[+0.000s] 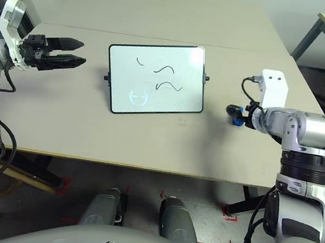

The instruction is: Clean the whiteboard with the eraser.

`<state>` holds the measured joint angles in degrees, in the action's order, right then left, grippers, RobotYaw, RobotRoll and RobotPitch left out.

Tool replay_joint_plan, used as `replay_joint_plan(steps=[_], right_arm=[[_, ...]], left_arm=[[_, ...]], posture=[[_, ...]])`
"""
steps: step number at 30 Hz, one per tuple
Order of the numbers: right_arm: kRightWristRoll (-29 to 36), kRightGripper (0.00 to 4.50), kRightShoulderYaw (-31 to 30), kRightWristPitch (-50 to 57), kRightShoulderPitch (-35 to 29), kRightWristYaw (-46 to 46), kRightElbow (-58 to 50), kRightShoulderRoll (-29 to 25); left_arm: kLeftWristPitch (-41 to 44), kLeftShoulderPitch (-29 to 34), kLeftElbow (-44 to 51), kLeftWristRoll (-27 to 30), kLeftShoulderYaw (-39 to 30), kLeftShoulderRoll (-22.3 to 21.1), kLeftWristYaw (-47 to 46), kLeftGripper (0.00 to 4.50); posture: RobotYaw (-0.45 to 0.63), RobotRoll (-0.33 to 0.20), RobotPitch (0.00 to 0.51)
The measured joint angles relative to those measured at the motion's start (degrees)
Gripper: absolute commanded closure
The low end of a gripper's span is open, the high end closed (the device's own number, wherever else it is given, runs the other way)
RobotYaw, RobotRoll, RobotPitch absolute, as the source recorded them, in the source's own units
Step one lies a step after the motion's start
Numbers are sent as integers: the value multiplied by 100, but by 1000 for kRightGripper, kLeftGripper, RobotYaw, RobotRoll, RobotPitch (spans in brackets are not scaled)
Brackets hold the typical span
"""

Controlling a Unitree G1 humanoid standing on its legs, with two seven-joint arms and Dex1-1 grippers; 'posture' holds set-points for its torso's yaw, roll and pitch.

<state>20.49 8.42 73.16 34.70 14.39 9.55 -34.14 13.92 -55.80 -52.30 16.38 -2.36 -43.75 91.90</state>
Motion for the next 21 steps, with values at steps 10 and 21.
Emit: replay_joint_plan(steps=[10,21], right_arm=[[-395,2542,-311,-643,96,257,987,7],[-1094,4289,-1482,-2523,-438,1503,-346,-726]], left_arm=[[141,324,578,453,534,-257,17,0],[64,461,636,488,558,-188,22,0]], posture=[[143,0,61],[119,0,63]])
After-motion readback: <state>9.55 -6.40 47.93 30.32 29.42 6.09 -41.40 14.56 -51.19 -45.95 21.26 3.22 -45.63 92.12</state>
